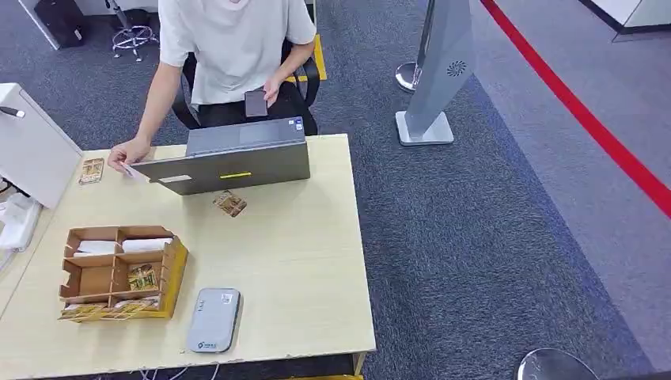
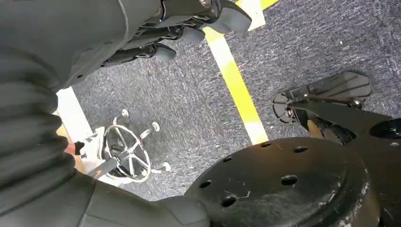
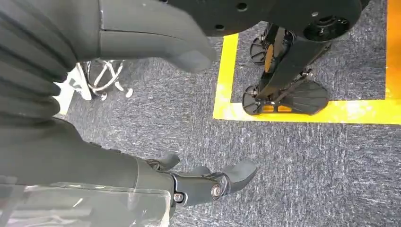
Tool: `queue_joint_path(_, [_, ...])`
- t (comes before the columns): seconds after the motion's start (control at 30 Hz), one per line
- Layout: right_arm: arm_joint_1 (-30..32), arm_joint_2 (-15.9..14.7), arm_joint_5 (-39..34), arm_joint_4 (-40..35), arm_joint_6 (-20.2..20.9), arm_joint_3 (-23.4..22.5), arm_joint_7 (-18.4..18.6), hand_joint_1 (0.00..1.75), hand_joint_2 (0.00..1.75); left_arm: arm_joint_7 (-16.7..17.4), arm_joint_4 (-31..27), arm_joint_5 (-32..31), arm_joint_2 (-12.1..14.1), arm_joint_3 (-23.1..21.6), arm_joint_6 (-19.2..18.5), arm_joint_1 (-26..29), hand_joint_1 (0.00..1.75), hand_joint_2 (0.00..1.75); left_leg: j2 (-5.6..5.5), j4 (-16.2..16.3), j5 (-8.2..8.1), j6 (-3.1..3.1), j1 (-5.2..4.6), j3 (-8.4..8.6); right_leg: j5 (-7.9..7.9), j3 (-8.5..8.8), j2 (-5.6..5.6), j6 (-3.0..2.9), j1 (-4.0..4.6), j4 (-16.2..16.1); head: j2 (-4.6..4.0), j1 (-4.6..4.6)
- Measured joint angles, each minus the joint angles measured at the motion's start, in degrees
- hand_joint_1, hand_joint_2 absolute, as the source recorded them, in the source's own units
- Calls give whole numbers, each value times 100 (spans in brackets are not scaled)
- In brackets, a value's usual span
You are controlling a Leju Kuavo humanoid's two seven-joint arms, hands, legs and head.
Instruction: Pass the card to the sensor for recognition and then transmit it.
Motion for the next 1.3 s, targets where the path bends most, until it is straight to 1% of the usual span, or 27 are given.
queue_joint_path(0.43, [12, 7, 0, -17, 0, -13, 0, 0, 0, 0, 59, 0, -11, 41, 0, -13, 0, 175, 0, 0, 0, 0, -1, 0, 0, 0, 0, 0, 0, 0, -2, 0])
queue_joint_path(0.47, [12, 7, 0, -17, 0, -13, 0, 0, 175, 0, 61, 0, -11, 48, 0, -13, 0, 175, 0, 0, 0, 0, 0, 0, 0, 0, 0, 0, 0, 0, -2, 0])
queue_joint_path(1.3, [15, 9, 0, -20, 2, -13, 0, 0, 175, 0, 72, 0, -35, 70, 0, -14, 0, 175, 0, 0, 0, 0, 0, 0, 0, 0, 0, 0, 0, 0, -2, 0])
